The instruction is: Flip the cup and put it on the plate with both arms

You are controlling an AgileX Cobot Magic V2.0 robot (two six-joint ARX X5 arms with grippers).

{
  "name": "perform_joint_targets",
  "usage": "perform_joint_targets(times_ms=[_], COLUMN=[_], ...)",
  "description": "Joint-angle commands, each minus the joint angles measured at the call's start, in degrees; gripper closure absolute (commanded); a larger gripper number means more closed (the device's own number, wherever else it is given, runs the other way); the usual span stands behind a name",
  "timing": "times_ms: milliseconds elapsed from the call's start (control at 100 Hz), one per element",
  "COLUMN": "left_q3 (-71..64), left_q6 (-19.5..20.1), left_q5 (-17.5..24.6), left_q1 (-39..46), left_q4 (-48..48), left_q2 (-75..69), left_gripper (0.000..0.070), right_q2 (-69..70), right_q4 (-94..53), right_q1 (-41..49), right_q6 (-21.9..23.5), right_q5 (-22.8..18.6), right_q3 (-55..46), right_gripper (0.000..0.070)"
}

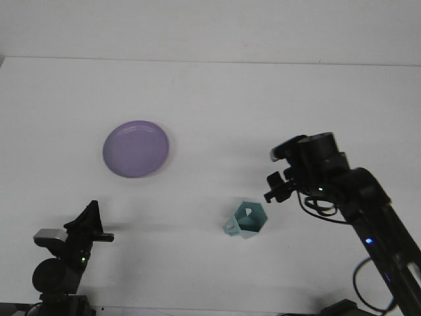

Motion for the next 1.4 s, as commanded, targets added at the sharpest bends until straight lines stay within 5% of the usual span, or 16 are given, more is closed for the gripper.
perform_joint_targets(times_ms=[0, 360, 610, 760, 980, 1230, 1390], left_q3=[2.84, 21.68, 40.76, 50.21, 62.31, 77.79, 85.94], left_q6=[-2.05, 0.24, 10.51, 12.66, 13.79, 15.17, 15.15], left_q5=[1.99, 14.95, 15.91, 15.91, 15.91, 15.89, 15.87], left_q1=[-0.11, -1.81, -10.45, -17.07, -26.71, -35.28, -39.17], left_q4=[1.11, -4.22, -21.62, -28.92, -35.76, -45.59, -49.70], left_q2=[0.59, 22.18, 43.98, 54.73, 68.28, 83.34, 92.21], left_gripper=[0.0688, 0.0686, 0.0686, 0.0679, 0.0349, 0.0195, 0.0195], right_q2=[-5.03, -36.26, -50.62, -54.42, -54.55, -54.55, -54.55], right_q4=[3.30, 31.61, 37.90, 40.04, 39.74, 39.76, 39.78], right_q1=[-2.51, -16.13, -17.77, -17.77, -17.75, -17.75, -17.75], right_q6=[0.15, 2.95, 3.19, 4.28, 4.31, 4.31, 4.31], right_q5=[-0.57, -0.37, 1.62, 1.62, 1.55, 1.55, 1.53], right_q3=[-1.86, -35.19, -49.81, -51.28, -51.28, -51.28, -51.28], right_gripper=[0.0349, 0.0351, 0.0352, 0.0353, 0.0353, 0.0353, 0.0353])
